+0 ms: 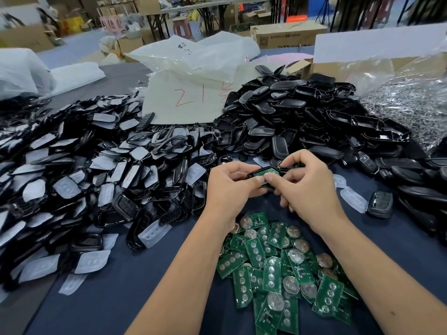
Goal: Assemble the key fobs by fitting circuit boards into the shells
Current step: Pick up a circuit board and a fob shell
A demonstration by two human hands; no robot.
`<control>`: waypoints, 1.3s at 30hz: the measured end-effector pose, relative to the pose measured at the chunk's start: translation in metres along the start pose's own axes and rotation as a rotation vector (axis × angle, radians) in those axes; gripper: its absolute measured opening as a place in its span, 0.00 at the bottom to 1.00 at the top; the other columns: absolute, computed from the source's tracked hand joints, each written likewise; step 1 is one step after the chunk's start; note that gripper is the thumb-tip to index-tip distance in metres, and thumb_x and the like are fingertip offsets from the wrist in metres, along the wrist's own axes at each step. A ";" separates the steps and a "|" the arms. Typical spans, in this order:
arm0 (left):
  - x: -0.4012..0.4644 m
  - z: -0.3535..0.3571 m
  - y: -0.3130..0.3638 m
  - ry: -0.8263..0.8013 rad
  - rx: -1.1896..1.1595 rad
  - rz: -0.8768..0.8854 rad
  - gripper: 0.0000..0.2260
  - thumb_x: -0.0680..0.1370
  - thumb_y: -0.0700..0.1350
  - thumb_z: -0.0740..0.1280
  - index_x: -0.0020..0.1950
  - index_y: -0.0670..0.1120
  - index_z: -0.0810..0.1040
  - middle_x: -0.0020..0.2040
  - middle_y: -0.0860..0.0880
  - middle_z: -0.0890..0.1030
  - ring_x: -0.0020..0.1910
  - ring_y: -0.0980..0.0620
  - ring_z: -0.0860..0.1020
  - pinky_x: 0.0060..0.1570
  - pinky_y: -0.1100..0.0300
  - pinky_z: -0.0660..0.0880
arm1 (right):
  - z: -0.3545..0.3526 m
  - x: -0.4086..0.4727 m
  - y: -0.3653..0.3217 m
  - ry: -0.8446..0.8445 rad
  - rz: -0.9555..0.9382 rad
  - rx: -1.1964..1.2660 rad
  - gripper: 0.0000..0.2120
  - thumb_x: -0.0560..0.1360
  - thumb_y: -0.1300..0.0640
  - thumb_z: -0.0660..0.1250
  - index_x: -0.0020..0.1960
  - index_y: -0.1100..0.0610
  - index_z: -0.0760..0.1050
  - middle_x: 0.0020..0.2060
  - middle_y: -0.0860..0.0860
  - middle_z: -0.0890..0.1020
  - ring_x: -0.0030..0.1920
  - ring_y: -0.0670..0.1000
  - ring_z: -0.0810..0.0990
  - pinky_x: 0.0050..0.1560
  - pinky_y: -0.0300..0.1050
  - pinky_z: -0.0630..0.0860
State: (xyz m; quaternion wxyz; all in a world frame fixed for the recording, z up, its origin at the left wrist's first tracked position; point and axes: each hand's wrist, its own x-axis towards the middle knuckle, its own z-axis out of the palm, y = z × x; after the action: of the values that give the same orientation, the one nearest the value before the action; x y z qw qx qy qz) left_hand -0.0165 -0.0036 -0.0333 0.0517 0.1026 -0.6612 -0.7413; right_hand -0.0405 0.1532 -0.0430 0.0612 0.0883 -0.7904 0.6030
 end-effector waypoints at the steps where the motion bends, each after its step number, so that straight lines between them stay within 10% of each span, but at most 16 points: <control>1: 0.000 0.000 0.000 0.005 -0.008 -0.006 0.09 0.74 0.29 0.74 0.43 0.43 0.85 0.33 0.54 0.85 0.38 0.47 0.87 0.42 0.57 0.84 | -0.001 0.001 0.000 0.004 0.001 -0.010 0.15 0.74 0.54 0.79 0.51 0.55 0.73 0.27 0.53 0.83 0.21 0.49 0.76 0.22 0.38 0.69; 22: 0.001 -0.001 0.004 0.043 -0.129 0.019 0.08 0.74 0.32 0.76 0.52 0.38 0.83 0.42 0.40 0.84 0.37 0.46 0.85 0.42 0.58 0.83 | 0.000 0.005 0.001 0.008 0.043 0.317 0.02 0.77 0.66 0.74 0.46 0.63 0.83 0.28 0.52 0.82 0.27 0.47 0.77 0.27 0.38 0.75; 30: 0.005 -0.018 0.023 0.298 -0.017 0.384 0.08 0.78 0.36 0.72 0.52 0.48 0.87 0.40 0.42 0.84 0.35 0.51 0.81 0.38 0.58 0.80 | 0.041 0.009 -0.044 -0.009 -0.004 0.313 0.04 0.78 0.62 0.75 0.47 0.60 0.81 0.30 0.51 0.83 0.28 0.48 0.80 0.28 0.40 0.76; 34: 0.012 -0.059 0.045 0.545 -0.025 0.514 0.12 0.77 0.39 0.70 0.52 0.55 0.87 0.37 0.53 0.81 0.36 0.52 0.77 0.37 0.54 0.78 | 0.074 0.015 -0.065 -0.157 -0.268 -0.107 0.06 0.76 0.55 0.76 0.49 0.55 0.81 0.38 0.47 0.84 0.38 0.46 0.83 0.41 0.45 0.80; 39: 0.015 -0.120 0.056 0.973 -0.125 0.517 0.10 0.77 0.37 0.68 0.53 0.47 0.86 0.50 0.41 0.86 0.43 0.41 0.82 0.48 0.38 0.82 | 0.123 0.012 -0.089 -0.355 -0.759 -0.638 0.07 0.81 0.52 0.68 0.53 0.56 0.81 0.49 0.52 0.83 0.54 0.55 0.77 0.62 0.47 0.69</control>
State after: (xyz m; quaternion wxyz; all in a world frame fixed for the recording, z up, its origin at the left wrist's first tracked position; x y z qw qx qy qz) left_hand -0.0079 -0.1294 0.0080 0.5376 0.2644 -0.5194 -0.6094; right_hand -0.0324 0.0106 0.0110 0.1643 0.4463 -0.8452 0.2438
